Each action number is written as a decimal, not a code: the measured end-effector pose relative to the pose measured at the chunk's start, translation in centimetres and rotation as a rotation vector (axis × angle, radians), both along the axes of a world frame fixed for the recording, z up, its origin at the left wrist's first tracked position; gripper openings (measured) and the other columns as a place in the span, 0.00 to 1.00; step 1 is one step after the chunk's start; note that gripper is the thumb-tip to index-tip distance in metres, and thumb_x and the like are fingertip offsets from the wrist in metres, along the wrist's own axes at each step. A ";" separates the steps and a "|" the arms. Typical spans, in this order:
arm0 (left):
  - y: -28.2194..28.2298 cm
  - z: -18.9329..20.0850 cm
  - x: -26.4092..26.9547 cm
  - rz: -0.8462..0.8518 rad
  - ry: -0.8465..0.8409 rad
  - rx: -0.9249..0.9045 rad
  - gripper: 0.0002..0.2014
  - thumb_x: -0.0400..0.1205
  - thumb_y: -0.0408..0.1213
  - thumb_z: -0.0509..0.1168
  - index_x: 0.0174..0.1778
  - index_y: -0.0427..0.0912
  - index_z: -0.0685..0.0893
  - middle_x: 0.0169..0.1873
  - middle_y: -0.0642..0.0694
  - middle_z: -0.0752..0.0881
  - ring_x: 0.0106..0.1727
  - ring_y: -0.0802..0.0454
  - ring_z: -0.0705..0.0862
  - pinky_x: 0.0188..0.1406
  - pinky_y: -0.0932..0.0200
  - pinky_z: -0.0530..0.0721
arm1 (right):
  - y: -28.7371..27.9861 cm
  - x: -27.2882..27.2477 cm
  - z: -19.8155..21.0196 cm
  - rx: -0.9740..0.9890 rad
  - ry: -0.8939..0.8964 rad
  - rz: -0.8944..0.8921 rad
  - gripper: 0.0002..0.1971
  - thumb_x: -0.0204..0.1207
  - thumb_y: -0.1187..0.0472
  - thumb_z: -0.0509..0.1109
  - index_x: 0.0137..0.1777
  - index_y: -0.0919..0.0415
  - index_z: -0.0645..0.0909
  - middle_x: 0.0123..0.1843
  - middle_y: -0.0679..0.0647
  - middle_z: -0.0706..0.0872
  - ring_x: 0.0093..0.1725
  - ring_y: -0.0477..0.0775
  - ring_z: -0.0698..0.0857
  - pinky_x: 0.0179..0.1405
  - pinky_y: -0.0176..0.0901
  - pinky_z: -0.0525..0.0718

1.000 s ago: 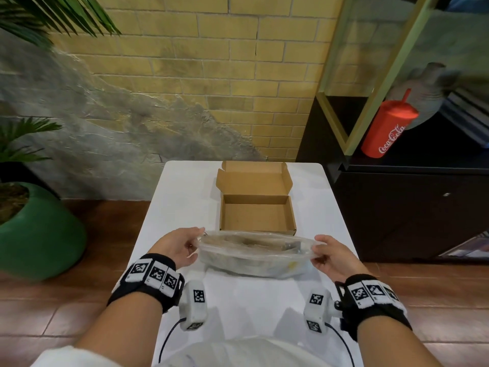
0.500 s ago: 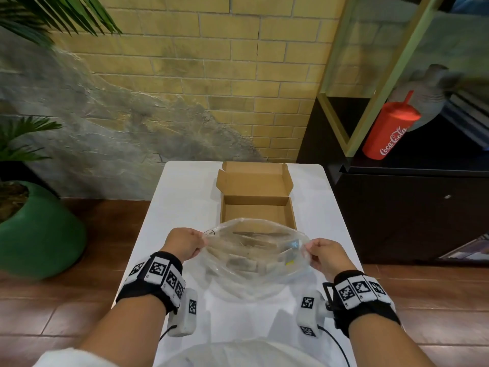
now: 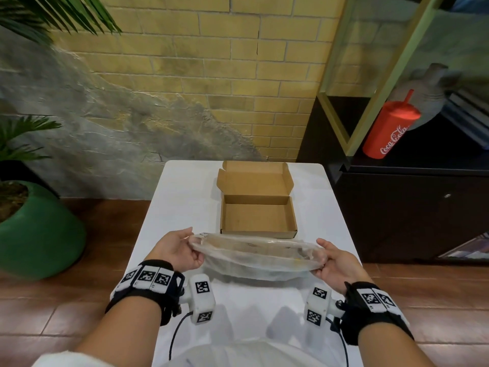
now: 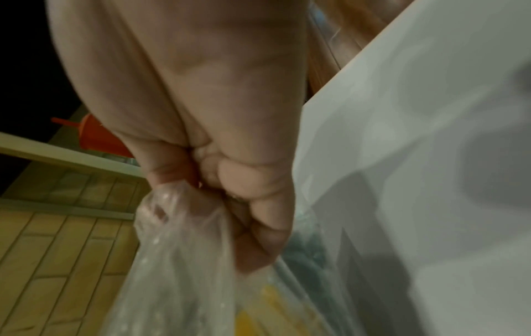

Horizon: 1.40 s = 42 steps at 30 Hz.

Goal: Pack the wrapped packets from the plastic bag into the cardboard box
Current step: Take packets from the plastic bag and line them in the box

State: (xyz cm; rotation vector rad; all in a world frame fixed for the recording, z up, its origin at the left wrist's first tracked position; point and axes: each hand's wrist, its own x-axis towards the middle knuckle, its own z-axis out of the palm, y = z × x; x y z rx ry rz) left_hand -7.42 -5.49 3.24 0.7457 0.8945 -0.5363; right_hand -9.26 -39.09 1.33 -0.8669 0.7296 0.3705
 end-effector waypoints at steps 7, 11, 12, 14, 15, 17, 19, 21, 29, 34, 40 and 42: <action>0.0 0.5 -0.5 0.015 -0.008 -0.042 0.08 0.84 0.36 0.59 0.42 0.34 0.77 0.39 0.40 0.81 0.40 0.48 0.77 0.42 0.55 0.73 | 0.3 -0.4 0.4 0.174 0.016 -0.032 0.15 0.61 0.67 0.76 0.43 0.63 0.74 0.28 0.54 0.72 0.16 0.45 0.70 0.23 0.38 0.83; 0.1 0.3 -0.7 0.021 -0.017 0.007 0.05 0.82 0.26 0.59 0.43 0.40 0.76 0.41 0.41 0.80 0.40 0.50 0.76 0.38 0.58 0.72 | 0.3 -0.2 0.2 0.013 0.004 0.028 0.01 0.76 0.69 0.64 0.44 0.64 0.75 0.34 0.55 0.76 0.21 0.45 0.72 0.22 0.36 0.79; 0.1 0.0 -0.6 0.005 -0.023 0.059 0.08 0.82 0.23 0.58 0.44 0.41 0.75 0.42 0.41 0.79 0.39 0.50 0.75 0.37 0.59 0.72 | 0.2 -0.1 0.1 -0.073 -0.022 0.066 0.03 0.77 0.72 0.63 0.46 0.64 0.75 0.34 0.56 0.76 0.24 0.46 0.73 0.26 0.36 0.78; -0.1 -0.3 -0.4 -0.051 -0.060 0.198 0.12 0.81 0.19 0.55 0.47 0.42 0.74 0.41 0.41 0.77 0.36 0.52 0.72 0.35 0.60 0.70 | 0.2 0.2 -0.1 -0.256 -0.068 0.166 0.08 0.78 0.77 0.60 0.47 0.64 0.74 0.34 0.58 0.77 0.29 0.49 0.72 0.33 0.39 0.75; -0.3 -0.4 -0.4 -0.086 -0.075 0.264 0.13 0.82 0.18 0.54 0.48 0.42 0.74 0.39 0.41 0.76 0.34 0.53 0.70 0.33 0.61 0.69 | 0.3 0.2 -0.2 -0.326 -0.071 0.216 0.09 0.77 0.78 0.61 0.48 0.64 0.74 0.33 0.58 0.78 0.31 0.51 0.73 0.34 0.39 0.75; -0.5 -0.7 -0.3 -0.135 -0.077 0.350 0.14 0.82 0.18 0.54 0.51 0.42 0.74 0.36 0.42 0.74 0.31 0.54 0.68 0.32 0.61 0.69 | 0.4 0.3 -0.7 -0.410 -0.048 0.285 0.10 0.76 0.78 0.63 0.49 0.64 0.74 0.35 0.59 0.79 0.33 0.52 0.76 0.38 0.41 0.78; -0.6 -1.0 -0.5 -0.152 -0.059 0.387 0.15 0.81 0.17 0.53 0.55 0.40 0.74 0.37 0.40 0.74 0.31 0.53 0.69 0.30 0.62 0.72 | 0.5 0.3 -1.2 -0.438 -0.004 0.304 0.10 0.75 0.77 0.64 0.46 0.62 0.74 0.35 0.59 0.80 0.34 0.52 0.77 0.36 0.42 0.81; -0.6 -1.1 -0.9 -0.162 -0.041 0.424 0.16 0.80 0.16 0.53 0.57 0.37 0.74 0.38 0.39 0.75 0.33 0.51 0.72 0.21 0.65 0.77 | 0.7 0.3 -1.3 -0.430 0.037 0.302 0.09 0.76 0.76 0.64 0.42 0.61 0.74 0.33 0.58 0.78 0.32 0.51 0.77 0.29 0.40 0.83; -0.3 -0.2 -0.3 -0.241 -0.173 0.867 0.16 0.74 0.13 0.53 0.32 0.40 0.71 0.32 0.41 0.72 0.27 0.48 0.70 0.16 0.67 0.71 | 0.3 0.7 0.1 -0.623 -0.026 0.323 0.11 0.73 0.79 0.62 0.44 0.63 0.75 0.35 0.61 0.81 0.33 0.54 0.82 0.28 0.36 0.84; -0.1 0.0 0.0 -0.271 -0.244 1.154 0.12 0.73 0.19 0.58 0.34 0.41 0.77 0.35 0.42 0.78 0.38 0.44 0.77 0.38 0.58 0.76 | 0.6 1.2 0.6 -0.753 -0.035 0.550 0.11 0.71 0.77 0.66 0.49 0.64 0.79 0.37 0.61 0.83 0.34 0.52 0.85 0.33 0.34 0.85; -2.0 1.3 -0.4 -0.474 -0.445 1.266 0.05 0.75 0.29 0.65 0.43 0.42 0.80 0.38 0.46 0.81 0.41 0.48 0.79 0.34 0.61 0.73 | 2.9 2.8 0.9 -1.126 -0.284 0.722 0.12 0.72 0.71 0.68 0.53 0.57 0.79 0.54 0.54 0.79 0.54 0.52 0.78 0.52 0.40 0.73; -3.1 1.9 -0.6 -0.584 -0.526 1.172 0.05 0.77 0.30 0.64 0.39 0.45 0.81 0.34 0.50 0.80 0.38 0.51 0.79 0.33 0.63 0.73 | 3.8 3.5 1.7 -1.132 -0.353 0.799 0.11 0.74 0.68 0.68 0.53 0.55 0.78 0.56 0.52 0.78 0.55 0.52 0.78 0.52 0.40 0.73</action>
